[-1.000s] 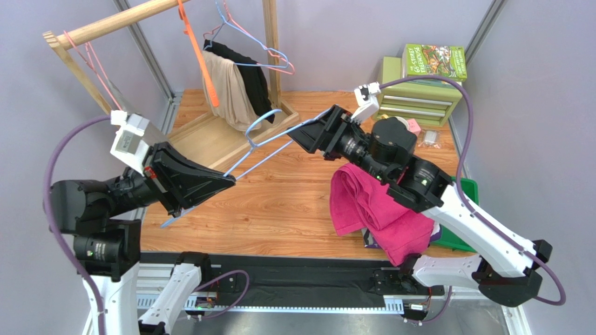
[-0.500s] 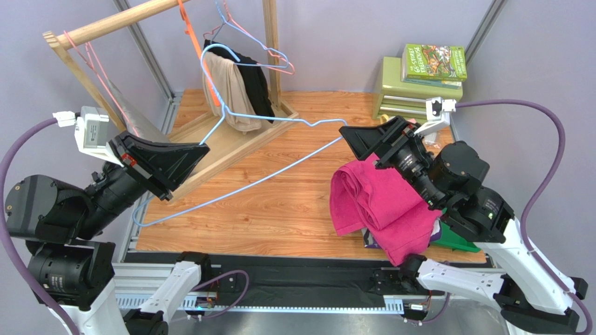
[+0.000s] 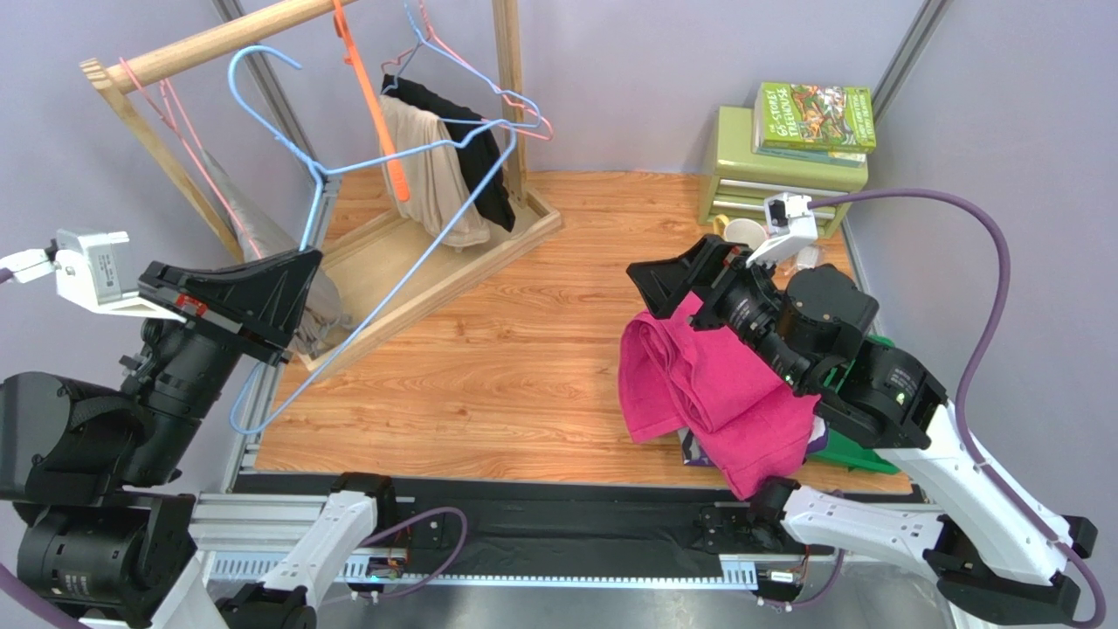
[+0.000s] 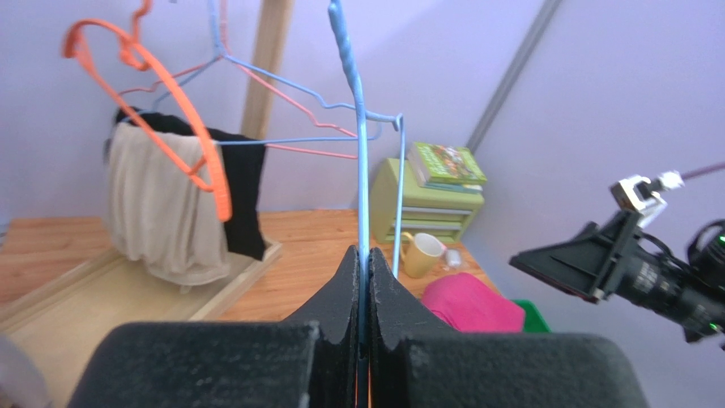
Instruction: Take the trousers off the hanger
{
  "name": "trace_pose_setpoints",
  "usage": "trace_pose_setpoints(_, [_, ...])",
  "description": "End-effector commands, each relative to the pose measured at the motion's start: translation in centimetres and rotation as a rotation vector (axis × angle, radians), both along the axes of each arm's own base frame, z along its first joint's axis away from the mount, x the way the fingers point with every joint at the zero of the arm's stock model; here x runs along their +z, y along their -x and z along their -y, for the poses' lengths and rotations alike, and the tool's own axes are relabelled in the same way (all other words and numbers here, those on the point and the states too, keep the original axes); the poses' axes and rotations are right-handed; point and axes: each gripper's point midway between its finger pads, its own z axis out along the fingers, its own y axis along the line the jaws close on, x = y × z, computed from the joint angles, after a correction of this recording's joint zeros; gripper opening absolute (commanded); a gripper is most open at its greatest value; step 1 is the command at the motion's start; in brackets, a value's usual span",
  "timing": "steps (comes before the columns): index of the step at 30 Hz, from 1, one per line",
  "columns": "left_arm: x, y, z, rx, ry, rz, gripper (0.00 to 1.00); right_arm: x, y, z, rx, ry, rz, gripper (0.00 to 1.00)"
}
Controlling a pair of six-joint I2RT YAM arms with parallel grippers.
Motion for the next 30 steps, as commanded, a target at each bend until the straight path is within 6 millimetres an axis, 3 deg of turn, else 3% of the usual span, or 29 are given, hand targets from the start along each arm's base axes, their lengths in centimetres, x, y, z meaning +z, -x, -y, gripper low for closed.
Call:
trace_pose_setpoints(1, [0.9,1.0,-3.6,0.208,-0.023,0.053,0.00,0.9,0.2,-0.1,0.026,0.003,0.030,0.95])
trace_pose_setpoints(6, [-0.5,1.2,-8.4,0.470,-0.037,0.003,0.00,0.3,0.1,-0.2,0.025,0.023,0.018,0.95])
trace_pose_setpoints(9, [-1.2,0.9,-9.9,0.551,-0.071,-0.025,0.00,0.1,0.1,-0.1,0.023,0.029,0.013,0.95])
trace_pose_setpoints(16, [-3.6,-2.7,-11.4,0.645,-0.179,-0.151,0.00,-0.8,0.2,0.2,0.016,0.043,0.003,0.95])
trace_pose_setpoints(22, [-3.5,-6.2,-11.9,0.678,-0.273,-0.175,0.00,-1.4,0.3,0.6,0.008,0.059,-0.002,0.94])
trace_pose_setpoints(25, [-2.8,-8.4,-11.6,0.672,-0.302,-0.161,0.00,-1.6,0.4,0.8,0.005,0.063,-0.003,0.95])
trace_pose_setpoints(27, [-3.5,-10.7,-11.4,0.664,-0.324,-0.223,0.00,-1.5,0.5,1.0,0.005,0.063,0.001,0.94])
trace_pose_setpoints(30, [-2.7,-12.2,-11.8,0.694,-0.320,-0.237,0.00,-1.5,0.6,1.4,0.000,0.070,0.009,0.95])
